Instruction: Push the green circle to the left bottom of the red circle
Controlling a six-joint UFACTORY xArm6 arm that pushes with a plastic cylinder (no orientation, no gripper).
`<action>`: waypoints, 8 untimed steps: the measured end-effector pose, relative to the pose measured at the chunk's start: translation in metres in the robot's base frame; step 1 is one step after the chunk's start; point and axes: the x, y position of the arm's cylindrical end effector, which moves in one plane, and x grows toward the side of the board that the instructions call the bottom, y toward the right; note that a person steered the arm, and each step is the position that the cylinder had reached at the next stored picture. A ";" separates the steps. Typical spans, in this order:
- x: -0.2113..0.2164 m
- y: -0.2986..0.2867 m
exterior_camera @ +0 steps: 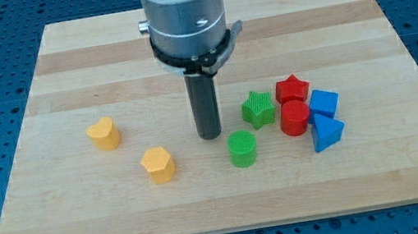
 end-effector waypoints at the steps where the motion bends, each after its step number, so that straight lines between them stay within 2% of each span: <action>1: 0.008 -0.003; 4: 0.012 0.057; 5: 0.008 0.061; 6: 0.003 0.026; 8: 0.058 0.004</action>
